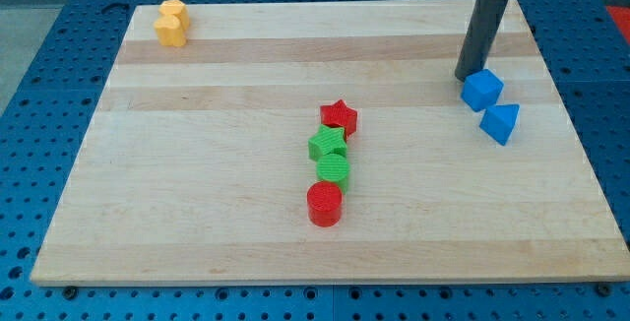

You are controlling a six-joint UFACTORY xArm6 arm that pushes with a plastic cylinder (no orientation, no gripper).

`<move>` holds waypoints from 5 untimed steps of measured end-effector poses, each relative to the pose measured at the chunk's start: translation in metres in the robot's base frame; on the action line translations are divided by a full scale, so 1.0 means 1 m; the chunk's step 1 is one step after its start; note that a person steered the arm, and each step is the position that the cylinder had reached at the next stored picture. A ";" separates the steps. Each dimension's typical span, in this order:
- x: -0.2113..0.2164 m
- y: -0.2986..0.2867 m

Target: Move the green circle to the center left

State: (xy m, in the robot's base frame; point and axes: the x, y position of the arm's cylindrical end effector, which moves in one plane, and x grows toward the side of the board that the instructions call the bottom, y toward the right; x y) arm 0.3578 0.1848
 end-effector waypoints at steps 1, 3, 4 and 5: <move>0.022 0.000; 0.022 -0.003; 0.015 -0.034; 0.016 -0.058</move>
State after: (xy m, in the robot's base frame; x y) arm 0.3742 0.1265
